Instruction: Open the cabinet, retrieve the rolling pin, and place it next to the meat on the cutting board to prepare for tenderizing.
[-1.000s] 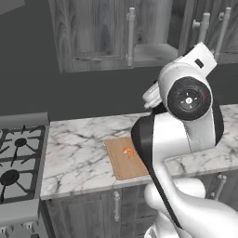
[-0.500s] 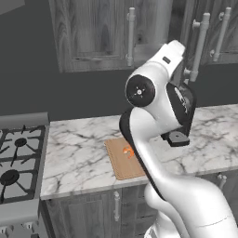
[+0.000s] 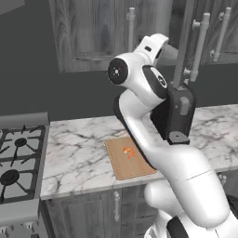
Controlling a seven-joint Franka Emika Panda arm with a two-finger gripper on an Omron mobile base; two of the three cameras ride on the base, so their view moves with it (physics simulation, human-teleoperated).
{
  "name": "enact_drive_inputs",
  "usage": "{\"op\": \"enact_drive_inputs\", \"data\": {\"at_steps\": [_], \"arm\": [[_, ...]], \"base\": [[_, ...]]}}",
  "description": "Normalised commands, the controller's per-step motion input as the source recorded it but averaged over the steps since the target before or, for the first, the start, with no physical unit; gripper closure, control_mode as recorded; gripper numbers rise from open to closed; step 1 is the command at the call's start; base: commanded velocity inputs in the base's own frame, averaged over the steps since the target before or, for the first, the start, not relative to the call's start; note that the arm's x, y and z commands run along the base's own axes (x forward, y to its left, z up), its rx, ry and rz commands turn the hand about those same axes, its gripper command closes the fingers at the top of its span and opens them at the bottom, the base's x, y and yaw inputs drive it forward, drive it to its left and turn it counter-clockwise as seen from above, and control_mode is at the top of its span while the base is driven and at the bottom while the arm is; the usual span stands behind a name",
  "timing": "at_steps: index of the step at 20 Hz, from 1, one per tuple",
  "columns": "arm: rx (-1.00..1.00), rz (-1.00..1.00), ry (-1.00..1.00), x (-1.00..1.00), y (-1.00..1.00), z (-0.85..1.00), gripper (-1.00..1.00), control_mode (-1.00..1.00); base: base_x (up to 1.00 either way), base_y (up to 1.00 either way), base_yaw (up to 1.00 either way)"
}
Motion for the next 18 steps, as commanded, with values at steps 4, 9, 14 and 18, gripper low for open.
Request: {"op": "enact_drive_inputs", "data": {"at_steps": [4,9,14,18], "arm": [[-0.03,-0.10,0.07,0.38,-0.33,-0.03,-1.00,-1.00],[-0.01,-0.07,0.07,0.33,-0.38,-0.03,-1.00,-1.00],[0.00,-0.07,0.06,0.11,-0.46,-0.05,-1.00,-1.00],[0.00,-0.12,0.04,-0.15,-0.60,-0.10,-1.00,-1.00]], "base": [[0.00,0.00,0.00],[0.00,0.00,0.00],[0.00,0.00,0.00],[0.00,0.00,0.00]]}}
